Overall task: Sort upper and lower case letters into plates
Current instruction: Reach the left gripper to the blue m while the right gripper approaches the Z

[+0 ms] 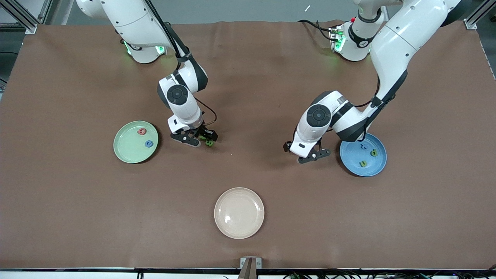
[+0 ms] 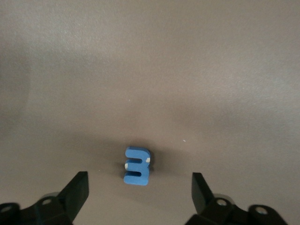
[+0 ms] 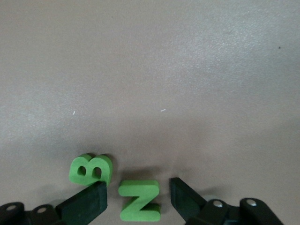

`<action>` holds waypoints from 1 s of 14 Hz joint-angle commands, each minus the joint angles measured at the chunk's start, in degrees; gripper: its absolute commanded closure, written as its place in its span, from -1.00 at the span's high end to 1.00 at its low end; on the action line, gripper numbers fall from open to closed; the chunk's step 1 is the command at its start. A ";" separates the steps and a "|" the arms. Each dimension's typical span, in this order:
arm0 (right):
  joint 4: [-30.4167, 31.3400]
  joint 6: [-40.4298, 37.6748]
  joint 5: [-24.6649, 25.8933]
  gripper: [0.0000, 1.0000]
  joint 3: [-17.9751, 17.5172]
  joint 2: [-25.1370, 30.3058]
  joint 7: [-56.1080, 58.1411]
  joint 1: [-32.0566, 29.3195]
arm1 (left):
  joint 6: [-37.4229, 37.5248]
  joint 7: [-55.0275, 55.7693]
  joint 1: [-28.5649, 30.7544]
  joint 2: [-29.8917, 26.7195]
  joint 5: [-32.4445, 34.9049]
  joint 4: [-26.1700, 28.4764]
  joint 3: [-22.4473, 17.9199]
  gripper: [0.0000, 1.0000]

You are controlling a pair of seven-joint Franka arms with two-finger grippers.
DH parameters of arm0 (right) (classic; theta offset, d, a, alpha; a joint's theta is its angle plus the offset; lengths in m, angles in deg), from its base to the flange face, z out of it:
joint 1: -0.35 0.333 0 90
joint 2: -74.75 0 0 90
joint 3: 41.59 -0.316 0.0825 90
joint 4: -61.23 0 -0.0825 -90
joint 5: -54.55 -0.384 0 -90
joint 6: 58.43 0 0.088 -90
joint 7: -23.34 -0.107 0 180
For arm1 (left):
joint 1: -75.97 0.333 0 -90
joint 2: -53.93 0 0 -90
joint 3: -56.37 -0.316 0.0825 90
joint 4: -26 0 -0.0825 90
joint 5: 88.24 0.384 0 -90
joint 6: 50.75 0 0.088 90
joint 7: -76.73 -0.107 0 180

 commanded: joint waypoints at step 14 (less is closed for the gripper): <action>-7.36 -21.23 -1.10 0.52 -0.09 2.18 -2.15 -0.03 | -1.92 0.82 -0.26 1.90 2.88 0.57 -1.01 0.27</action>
